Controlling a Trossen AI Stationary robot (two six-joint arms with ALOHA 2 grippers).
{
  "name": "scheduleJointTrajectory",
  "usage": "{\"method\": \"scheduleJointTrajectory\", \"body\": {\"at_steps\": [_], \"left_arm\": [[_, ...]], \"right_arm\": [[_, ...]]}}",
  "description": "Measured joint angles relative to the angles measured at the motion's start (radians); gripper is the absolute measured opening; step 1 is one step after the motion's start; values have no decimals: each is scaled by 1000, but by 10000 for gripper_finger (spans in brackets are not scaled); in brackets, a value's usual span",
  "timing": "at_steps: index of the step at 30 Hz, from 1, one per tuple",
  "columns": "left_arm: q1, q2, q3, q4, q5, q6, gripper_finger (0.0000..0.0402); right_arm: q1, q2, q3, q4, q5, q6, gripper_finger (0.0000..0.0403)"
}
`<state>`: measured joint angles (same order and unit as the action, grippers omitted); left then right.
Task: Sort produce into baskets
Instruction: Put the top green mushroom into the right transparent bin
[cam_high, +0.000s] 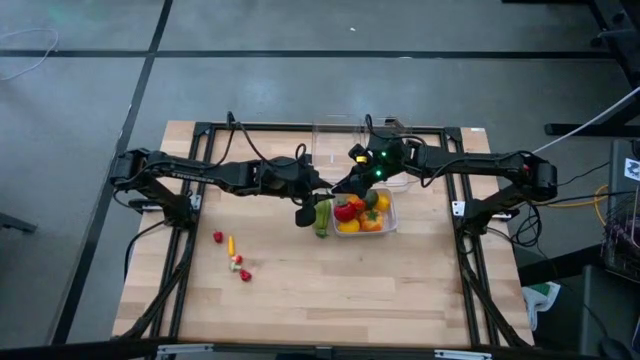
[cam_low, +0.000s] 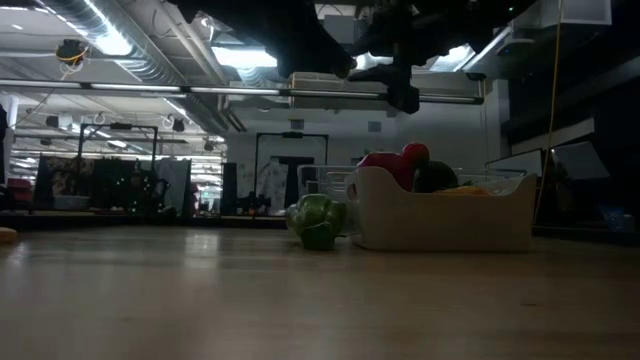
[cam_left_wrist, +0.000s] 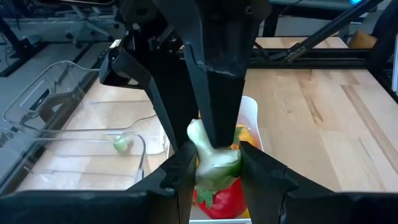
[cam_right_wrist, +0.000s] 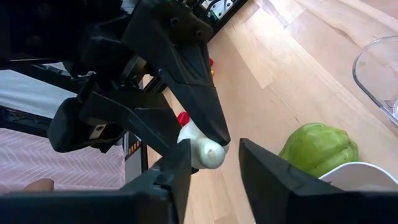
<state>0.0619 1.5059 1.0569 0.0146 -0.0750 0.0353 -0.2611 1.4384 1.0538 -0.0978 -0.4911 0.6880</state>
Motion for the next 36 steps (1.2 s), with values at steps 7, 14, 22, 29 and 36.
{"method": "scheduleJointTrajectory", "body": {"at_steps": [7,14,22,29,36], "left_arm": [[0,0,0,-3,-1,0,109],[1,0,0,-4,-5,0,109],[-1,0,0,-3,-64,-5,120],[-1,0,0,-1,-107,-44,183],[4,0,0,-2,-124,-45,216]], "right_arm": [[0,0,0,2,0,-1,82],[-1,0,-2,26,-2,-4,41],[-2,0,-2,36,3,-6,34],[-3,0,-2,42,56,-15,36],[-52,0,0,27,94,-86,37]]}}
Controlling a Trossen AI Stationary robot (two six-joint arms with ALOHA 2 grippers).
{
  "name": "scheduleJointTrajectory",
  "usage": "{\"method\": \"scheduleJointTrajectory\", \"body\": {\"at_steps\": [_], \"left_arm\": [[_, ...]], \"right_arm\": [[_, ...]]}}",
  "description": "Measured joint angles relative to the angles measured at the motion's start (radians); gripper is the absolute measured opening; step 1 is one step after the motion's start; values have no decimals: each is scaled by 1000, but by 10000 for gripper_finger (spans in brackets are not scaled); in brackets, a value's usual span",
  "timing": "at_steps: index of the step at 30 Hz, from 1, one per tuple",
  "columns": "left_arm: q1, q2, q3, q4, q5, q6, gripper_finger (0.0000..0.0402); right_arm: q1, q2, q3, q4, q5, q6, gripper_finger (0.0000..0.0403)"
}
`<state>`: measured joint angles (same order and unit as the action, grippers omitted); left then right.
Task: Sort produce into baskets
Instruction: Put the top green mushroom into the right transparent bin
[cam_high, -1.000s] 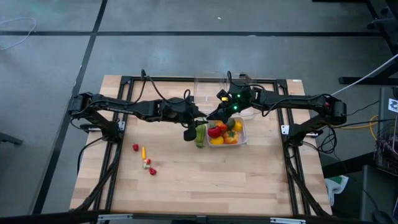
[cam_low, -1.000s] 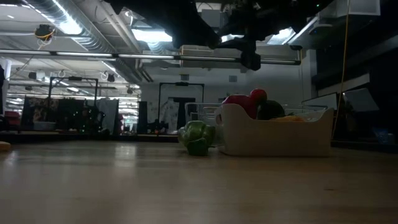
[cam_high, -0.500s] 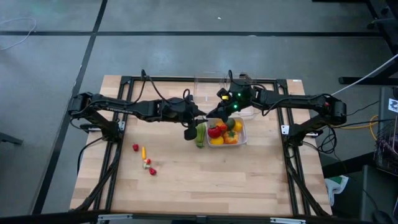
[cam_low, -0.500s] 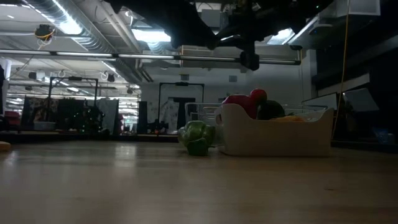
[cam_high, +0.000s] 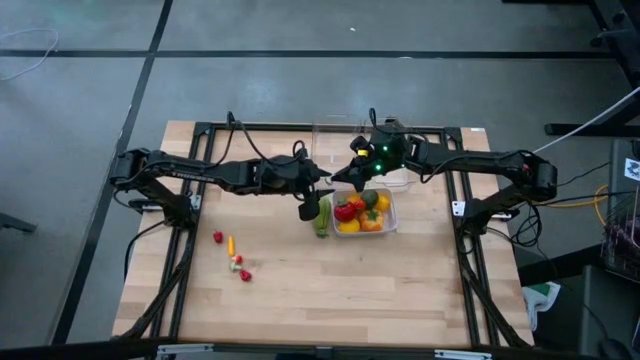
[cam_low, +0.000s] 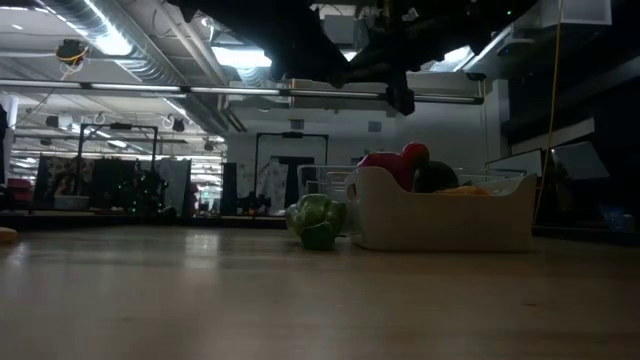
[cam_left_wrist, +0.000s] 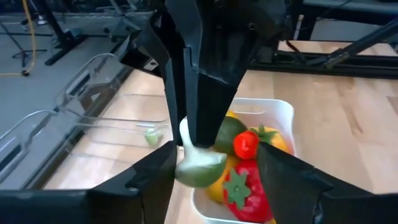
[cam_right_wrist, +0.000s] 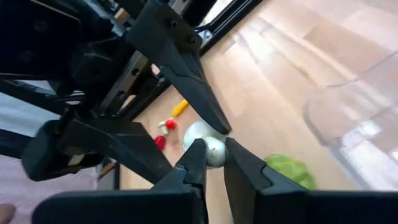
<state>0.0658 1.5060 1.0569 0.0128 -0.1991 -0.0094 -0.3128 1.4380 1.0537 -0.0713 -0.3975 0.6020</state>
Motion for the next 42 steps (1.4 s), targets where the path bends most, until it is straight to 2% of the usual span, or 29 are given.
{"method": "scheduleJointTrajectory", "body": {"at_steps": [4,8,13,21,25,29,42], "left_arm": [[15,1,0,-1,-10,-2,219],[24,1,-1,-5,23,-17,219],[36,1,-1,-5,13,-15,219],[34,1,-1,-5,13,-16,219],[32,1,-1,-5,14,-16,219],[33,1,-1,-6,13,-16,219],[33,1,-1,-58,13,-17,219]], "right_arm": [[-51,-1,1,-39,2,-66,37],[-103,-1,1,-97,53,-145,37],[-152,-1,1,-210,77,-281,37],[-221,-1,1,-398,407,-412,37],[-241,-1,1,-471,512,-454,37],[-247,-1,1,-508,545,-461,37],[-245,-1,1,-516,545,-453,37]]}}
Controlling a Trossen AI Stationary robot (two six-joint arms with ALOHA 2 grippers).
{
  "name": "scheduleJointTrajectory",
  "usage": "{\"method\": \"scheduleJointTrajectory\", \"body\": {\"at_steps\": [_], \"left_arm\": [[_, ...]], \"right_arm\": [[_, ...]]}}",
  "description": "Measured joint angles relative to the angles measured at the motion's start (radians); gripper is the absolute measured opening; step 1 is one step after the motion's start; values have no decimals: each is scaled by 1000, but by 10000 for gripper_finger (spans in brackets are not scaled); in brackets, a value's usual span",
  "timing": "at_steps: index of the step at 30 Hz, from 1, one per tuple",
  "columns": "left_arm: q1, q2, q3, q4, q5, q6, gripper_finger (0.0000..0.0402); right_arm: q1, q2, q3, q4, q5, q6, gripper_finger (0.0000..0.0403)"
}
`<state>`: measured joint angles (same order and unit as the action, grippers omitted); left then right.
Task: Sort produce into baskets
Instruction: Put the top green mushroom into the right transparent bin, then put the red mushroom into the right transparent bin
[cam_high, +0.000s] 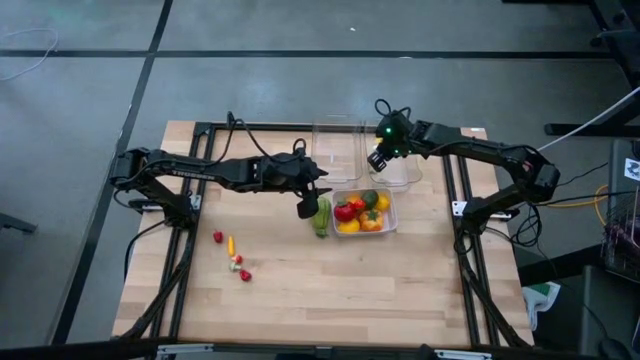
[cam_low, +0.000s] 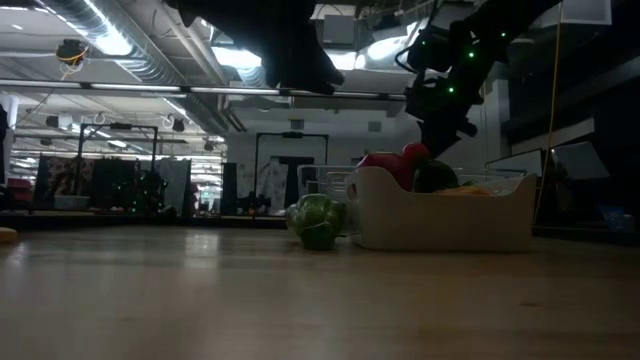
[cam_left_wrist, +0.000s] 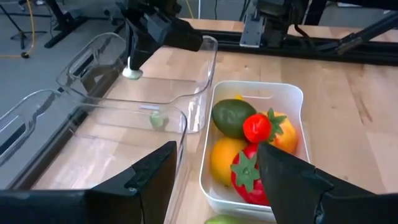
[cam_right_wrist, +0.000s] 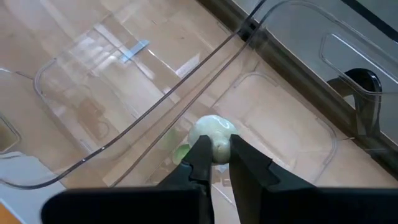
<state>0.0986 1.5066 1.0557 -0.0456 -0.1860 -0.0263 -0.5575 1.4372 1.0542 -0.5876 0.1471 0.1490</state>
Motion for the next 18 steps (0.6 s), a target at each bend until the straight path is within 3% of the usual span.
{"method": "scheduleJointTrajectory", "body": {"at_steps": [9,18], "left_arm": [[0,0,0,-3,0,0,219],[-1,0,0,-3,0,0,219]], "right_arm": [[0,0,0,-51,0,1,47],[1,0,0,-67,0,1,135]]}}
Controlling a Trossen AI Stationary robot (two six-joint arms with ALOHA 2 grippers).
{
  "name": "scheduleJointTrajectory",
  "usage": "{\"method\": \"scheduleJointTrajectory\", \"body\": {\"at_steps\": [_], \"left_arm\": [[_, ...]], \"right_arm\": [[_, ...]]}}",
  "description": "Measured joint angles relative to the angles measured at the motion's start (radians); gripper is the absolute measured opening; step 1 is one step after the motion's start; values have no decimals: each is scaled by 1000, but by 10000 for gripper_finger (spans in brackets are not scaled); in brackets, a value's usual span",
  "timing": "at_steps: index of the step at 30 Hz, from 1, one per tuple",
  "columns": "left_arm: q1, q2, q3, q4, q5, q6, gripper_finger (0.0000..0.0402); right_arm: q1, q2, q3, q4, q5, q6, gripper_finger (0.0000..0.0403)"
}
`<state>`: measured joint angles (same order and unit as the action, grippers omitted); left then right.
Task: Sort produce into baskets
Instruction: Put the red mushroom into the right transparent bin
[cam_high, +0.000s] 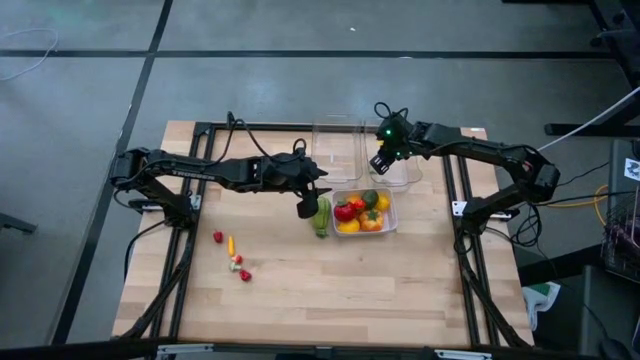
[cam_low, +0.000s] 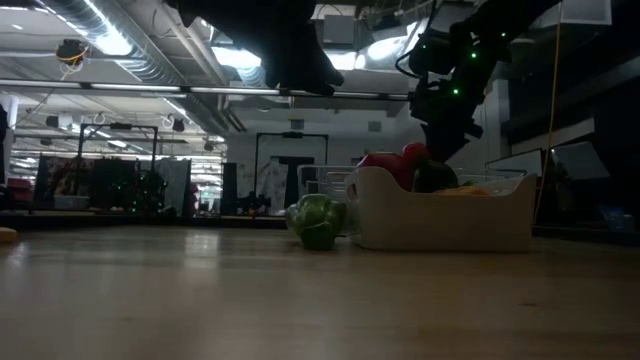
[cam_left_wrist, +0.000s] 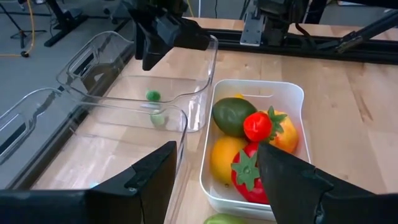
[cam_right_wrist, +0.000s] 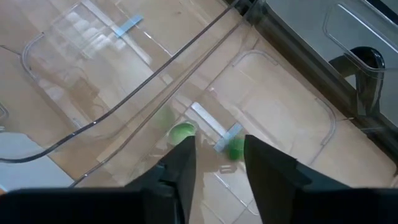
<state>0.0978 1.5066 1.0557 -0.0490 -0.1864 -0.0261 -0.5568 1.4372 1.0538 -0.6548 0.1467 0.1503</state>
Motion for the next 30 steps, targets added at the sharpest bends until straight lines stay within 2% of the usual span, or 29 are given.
{"method": "scheduleJointTrajectory", "body": {"at_steps": [3,7,11,15,21,30], "left_arm": [[0,0,0,-4,8,0,219],[0,0,0,-78,92,0,219],[-15,0,0,-265,211,-1,219],[-63,0,0,-537,301,5,219],[-182,0,-50,-761,317,-7,219],[-334,-1,-188,-798,344,-316,219]], "right_arm": [[0,0,0,0,0,0,150],[0,0,0,0,0,1,158],[0,0,0,0,0,1,158],[0,0,0,0,0,1,159],[0,0,0,0,-2,1,159],[0,0,0,0,-16,1,159]]}}
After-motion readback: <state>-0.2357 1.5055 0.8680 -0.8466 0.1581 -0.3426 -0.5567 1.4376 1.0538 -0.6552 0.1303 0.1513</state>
